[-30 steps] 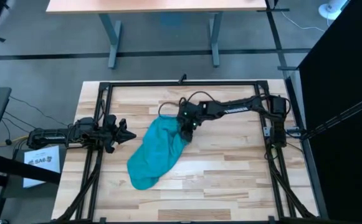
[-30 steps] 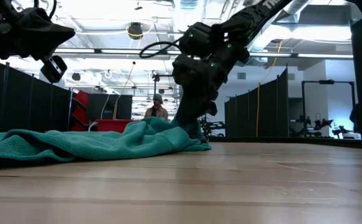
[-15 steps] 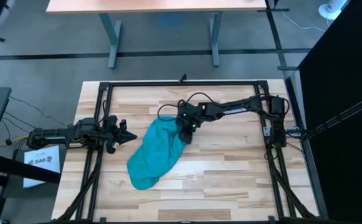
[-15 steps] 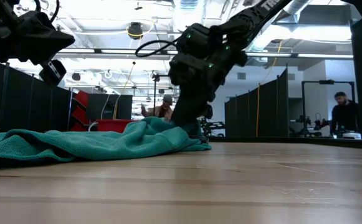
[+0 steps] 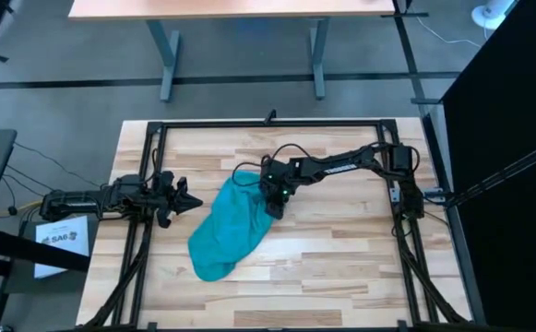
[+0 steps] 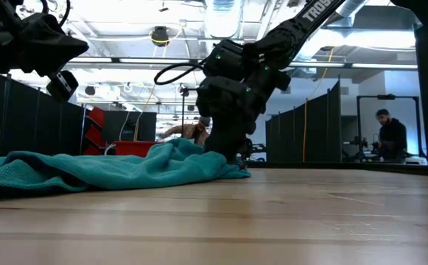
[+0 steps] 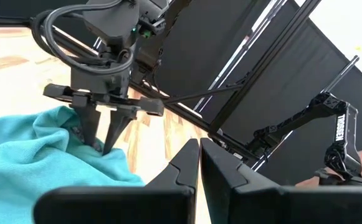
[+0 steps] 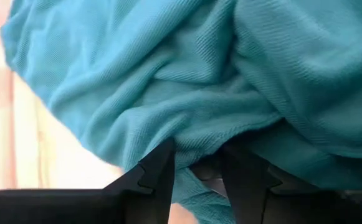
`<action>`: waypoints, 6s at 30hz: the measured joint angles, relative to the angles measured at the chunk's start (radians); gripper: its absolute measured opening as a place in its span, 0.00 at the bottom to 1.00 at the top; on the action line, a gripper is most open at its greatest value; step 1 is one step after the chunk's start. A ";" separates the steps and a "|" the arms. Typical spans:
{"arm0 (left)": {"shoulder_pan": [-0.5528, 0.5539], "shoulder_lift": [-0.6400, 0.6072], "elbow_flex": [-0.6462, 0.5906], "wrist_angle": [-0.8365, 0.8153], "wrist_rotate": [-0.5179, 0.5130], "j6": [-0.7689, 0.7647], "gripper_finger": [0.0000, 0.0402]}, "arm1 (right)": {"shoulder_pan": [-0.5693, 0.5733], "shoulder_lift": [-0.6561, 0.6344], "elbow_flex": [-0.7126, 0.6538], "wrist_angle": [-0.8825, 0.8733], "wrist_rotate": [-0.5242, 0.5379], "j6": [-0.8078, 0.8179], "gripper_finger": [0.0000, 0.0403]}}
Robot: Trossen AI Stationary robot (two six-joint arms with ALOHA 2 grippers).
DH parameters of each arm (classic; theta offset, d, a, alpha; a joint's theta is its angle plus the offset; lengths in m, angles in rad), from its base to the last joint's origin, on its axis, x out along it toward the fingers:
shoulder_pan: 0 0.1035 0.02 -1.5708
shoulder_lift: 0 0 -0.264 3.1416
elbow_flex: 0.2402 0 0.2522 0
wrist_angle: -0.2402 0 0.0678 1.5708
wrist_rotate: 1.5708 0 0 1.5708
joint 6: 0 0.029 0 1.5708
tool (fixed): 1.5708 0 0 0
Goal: Roll towel
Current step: Roll the blue towel
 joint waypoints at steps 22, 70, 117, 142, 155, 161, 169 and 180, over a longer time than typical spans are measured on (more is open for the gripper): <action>0.000 0.002 0.000 -0.022 0.000 -0.008 0.00 | -0.035 -0.203 0.125 -0.079 -0.050 -0.084 0.00; -0.582 1.256 0.856 -0.731 -0.267 0.028 0.28 | -0.218 -0.381 0.123 -0.423 -0.013 -0.480 0.00; -0.655 1.608 0.847 -0.632 -0.341 0.194 0.19 | -0.221 -0.379 0.123 -0.431 -0.014 -0.485 0.00; -0.650 1.584 0.847 -0.697 -0.376 0.108 0.00 | -0.225 -0.379 0.124 -0.438 -0.014 -0.484 0.00; -0.608 1.253 0.850 -0.766 -0.543 0.003 0.00 | -0.240 -0.379 0.124 -0.423 -0.014 -0.487 0.00; -0.549 1.081 0.871 -0.772 -0.632 0.040 0.00 | -0.246 -0.379 0.124 -0.414 -0.014 -0.481 0.00; -0.486 0.874 0.974 -0.784 -0.791 0.178 0.00 | -0.292 -0.454 0.125 -0.357 -0.013 -0.459 0.00; -0.321 0.770 1.084 -0.785 -0.821 0.359 0.00 | -0.406 -0.586 0.125 -0.302 0.022 -0.416 0.00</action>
